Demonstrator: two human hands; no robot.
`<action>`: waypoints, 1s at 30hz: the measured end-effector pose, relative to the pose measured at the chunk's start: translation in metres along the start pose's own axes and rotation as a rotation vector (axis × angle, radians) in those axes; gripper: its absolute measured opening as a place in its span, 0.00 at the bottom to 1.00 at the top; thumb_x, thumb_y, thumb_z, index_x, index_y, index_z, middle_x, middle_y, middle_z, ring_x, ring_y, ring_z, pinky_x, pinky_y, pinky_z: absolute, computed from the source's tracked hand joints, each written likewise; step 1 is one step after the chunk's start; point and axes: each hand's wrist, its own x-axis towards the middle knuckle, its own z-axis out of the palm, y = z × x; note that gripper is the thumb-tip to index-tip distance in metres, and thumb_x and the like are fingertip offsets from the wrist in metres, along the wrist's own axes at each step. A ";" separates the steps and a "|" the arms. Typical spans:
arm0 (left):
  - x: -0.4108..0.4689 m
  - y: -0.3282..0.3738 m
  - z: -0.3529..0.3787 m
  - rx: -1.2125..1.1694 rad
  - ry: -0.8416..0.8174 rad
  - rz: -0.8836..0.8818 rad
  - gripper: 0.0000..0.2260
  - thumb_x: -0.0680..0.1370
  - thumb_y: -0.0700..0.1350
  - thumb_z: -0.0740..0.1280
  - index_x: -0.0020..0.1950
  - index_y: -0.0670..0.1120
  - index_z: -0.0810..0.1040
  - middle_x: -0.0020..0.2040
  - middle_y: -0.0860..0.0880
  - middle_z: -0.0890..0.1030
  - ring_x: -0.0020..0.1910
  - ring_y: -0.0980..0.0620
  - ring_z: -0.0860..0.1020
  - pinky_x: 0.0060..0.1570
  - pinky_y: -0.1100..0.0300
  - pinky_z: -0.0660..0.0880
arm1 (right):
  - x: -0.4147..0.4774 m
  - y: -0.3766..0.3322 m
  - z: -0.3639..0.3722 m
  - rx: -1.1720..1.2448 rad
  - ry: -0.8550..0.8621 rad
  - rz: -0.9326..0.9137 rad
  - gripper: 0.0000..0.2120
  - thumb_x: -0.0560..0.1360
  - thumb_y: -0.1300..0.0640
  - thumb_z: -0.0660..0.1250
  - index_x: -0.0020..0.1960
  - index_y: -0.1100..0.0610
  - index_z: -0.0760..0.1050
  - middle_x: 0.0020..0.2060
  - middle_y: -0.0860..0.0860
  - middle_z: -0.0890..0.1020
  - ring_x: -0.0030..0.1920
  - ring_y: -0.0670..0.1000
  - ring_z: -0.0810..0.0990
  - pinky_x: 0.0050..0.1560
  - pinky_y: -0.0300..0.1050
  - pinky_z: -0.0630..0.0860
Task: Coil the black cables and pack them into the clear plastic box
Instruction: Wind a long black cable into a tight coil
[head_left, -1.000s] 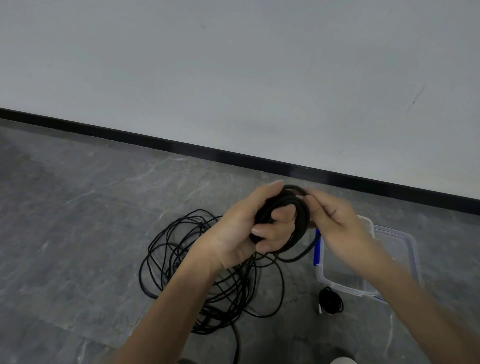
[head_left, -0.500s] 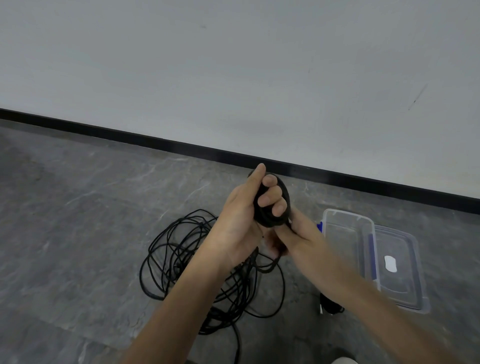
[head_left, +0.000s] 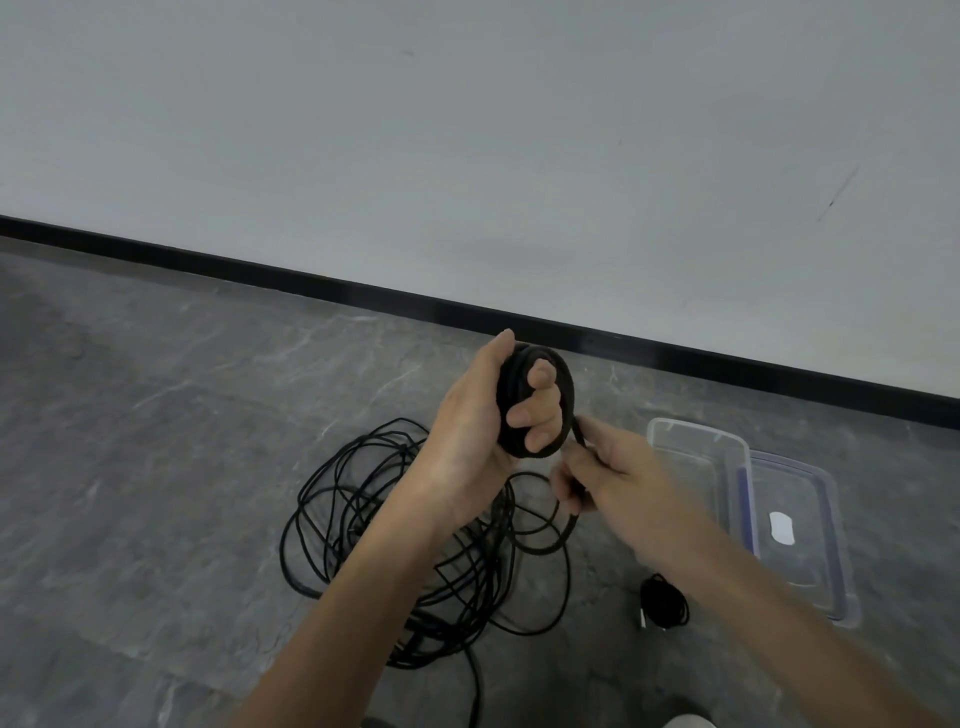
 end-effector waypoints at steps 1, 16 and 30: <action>0.000 0.000 0.000 -0.007 -0.005 0.008 0.24 0.84 0.55 0.49 0.33 0.48 0.71 0.25 0.53 0.62 0.25 0.55 0.63 0.31 0.65 0.66 | -0.001 -0.001 0.002 -0.022 -0.038 0.005 0.14 0.82 0.63 0.54 0.49 0.47 0.73 0.26 0.47 0.77 0.29 0.47 0.74 0.35 0.40 0.74; 0.003 0.000 -0.006 0.356 0.117 0.227 0.14 0.84 0.45 0.52 0.42 0.46 0.70 0.31 0.53 0.70 0.35 0.53 0.73 0.46 0.57 0.69 | -0.011 -0.010 0.004 -0.035 -0.253 0.154 0.05 0.81 0.59 0.59 0.49 0.58 0.73 0.33 0.54 0.83 0.41 0.54 0.82 0.58 0.55 0.77; 0.007 0.000 -0.020 0.463 0.044 0.115 0.11 0.80 0.51 0.56 0.52 0.46 0.74 0.37 0.53 0.78 0.43 0.53 0.78 0.55 0.56 0.71 | -0.023 -0.007 -0.013 -0.444 -0.019 -0.212 0.08 0.80 0.55 0.60 0.48 0.53 0.78 0.29 0.52 0.77 0.30 0.51 0.76 0.31 0.43 0.71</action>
